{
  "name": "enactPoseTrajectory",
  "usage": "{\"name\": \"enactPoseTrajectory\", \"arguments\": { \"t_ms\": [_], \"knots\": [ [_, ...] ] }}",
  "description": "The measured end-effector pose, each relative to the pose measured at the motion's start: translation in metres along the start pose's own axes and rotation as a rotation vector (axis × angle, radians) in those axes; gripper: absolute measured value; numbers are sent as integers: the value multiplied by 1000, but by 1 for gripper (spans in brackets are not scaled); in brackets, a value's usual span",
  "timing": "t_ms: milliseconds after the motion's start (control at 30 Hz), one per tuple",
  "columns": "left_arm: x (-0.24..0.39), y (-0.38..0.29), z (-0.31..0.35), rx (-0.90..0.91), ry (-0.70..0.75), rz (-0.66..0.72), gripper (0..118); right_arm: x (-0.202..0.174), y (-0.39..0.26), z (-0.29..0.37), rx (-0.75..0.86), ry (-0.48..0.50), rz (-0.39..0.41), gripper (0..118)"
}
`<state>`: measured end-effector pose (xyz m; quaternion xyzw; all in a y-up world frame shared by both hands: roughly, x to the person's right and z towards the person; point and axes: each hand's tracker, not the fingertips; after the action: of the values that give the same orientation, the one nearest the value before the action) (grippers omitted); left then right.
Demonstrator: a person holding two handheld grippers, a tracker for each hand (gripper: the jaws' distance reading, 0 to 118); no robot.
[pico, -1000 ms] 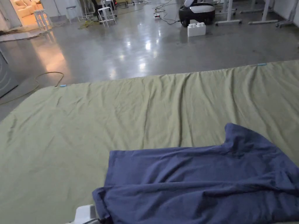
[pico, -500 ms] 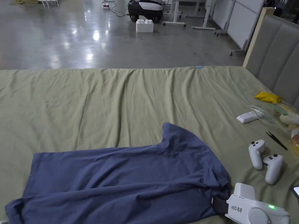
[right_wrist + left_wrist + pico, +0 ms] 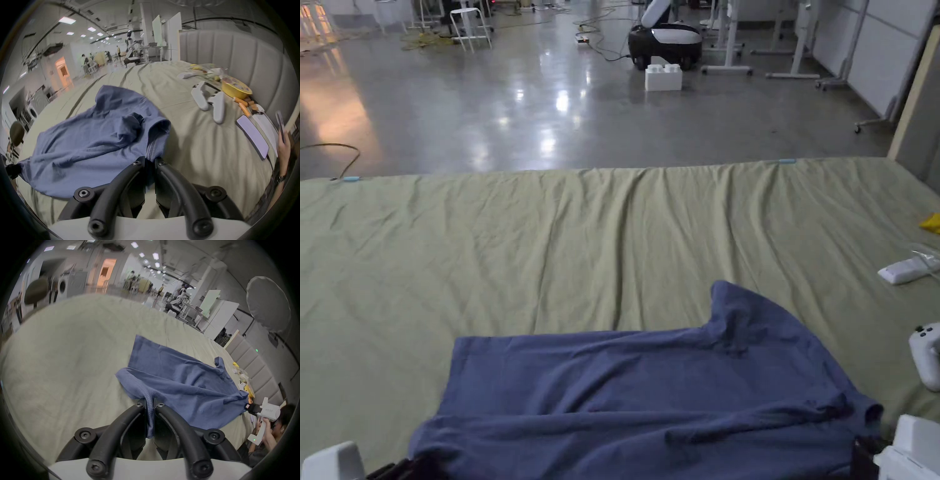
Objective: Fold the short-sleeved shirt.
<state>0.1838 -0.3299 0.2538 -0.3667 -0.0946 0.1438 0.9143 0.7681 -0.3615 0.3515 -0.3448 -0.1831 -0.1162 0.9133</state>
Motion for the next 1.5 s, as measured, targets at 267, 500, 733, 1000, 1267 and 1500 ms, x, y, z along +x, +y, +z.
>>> {"name": "enactPoseTrajectory", "arguments": {
  "t_ms": [267,500,733,1000,1267,1500],
  "knots": [
    [-26,-34,63,-12,-42,54,7,27,-42,75,3,7,-10,9],
    [-26,-94,76,-118,29,-14,10,30,-83,89,-91,-11,98,9],
    [-25,-77,97,-27,76,-87,82,42,-69,100,-10,64,62,77],
    [55,-26,212,570,130,-310,82,17,-14,199,361,277,53,75],
    [114,-28,251,655,-73,-414,44,-26,-11,254,575,411,164,53],
    [135,-36,259,621,-21,-520,0,-39,-17,261,478,483,150,0]
  ]
}}
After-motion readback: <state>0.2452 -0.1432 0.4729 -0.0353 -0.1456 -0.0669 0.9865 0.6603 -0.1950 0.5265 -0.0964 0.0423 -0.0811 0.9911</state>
